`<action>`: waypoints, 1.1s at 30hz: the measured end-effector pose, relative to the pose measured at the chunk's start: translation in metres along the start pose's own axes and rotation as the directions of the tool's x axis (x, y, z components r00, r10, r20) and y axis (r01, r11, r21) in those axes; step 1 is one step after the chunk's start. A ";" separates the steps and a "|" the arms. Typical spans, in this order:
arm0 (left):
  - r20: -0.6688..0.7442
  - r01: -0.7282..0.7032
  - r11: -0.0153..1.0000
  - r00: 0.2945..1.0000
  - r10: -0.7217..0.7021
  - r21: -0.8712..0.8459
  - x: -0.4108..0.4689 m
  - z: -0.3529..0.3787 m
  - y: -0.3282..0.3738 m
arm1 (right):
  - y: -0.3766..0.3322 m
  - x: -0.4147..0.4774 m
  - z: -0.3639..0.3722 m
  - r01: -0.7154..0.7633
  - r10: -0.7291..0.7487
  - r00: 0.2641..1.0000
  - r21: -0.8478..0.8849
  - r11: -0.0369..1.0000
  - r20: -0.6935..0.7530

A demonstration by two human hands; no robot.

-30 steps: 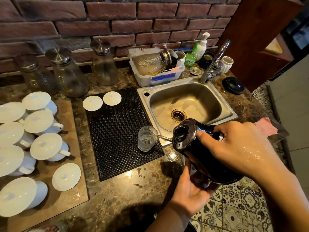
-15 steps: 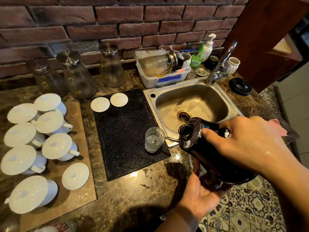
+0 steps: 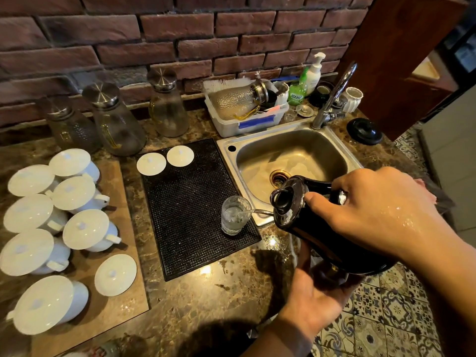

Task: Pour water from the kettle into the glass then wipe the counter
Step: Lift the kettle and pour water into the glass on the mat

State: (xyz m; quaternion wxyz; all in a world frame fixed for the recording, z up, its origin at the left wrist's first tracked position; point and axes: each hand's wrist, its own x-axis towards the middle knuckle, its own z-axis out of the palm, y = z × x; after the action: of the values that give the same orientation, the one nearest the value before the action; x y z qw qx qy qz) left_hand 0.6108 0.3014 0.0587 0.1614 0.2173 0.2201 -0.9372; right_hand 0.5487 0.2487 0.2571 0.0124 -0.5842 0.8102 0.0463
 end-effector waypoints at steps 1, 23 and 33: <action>-0.005 -0.003 1.000 1.000 0.003 0.002 0.000 0.000 -0.001 | 0.000 0.000 0.000 0.007 -0.007 1.000 -0.004 1.000 -0.002; -0.004 -0.009 0.999 1.000 0.009 0.045 -0.003 0.005 -0.003 | 0.003 0.000 -0.005 0.036 -0.036 0.999 0.015 0.999 -0.033; -0.015 -0.028 0.997 0.999 0.029 0.065 0.006 -0.016 0.010 | 0.000 -0.003 0.019 -0.005 0.007 1.000 0.060 0.998 -0.020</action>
State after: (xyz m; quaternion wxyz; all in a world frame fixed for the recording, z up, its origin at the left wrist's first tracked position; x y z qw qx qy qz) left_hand 0.6147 0.2998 0.0392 0.1656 0.2331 0.1876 -0.9397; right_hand 0.5495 0.2533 0.2383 0.0215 -0.5816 0.8130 0.0161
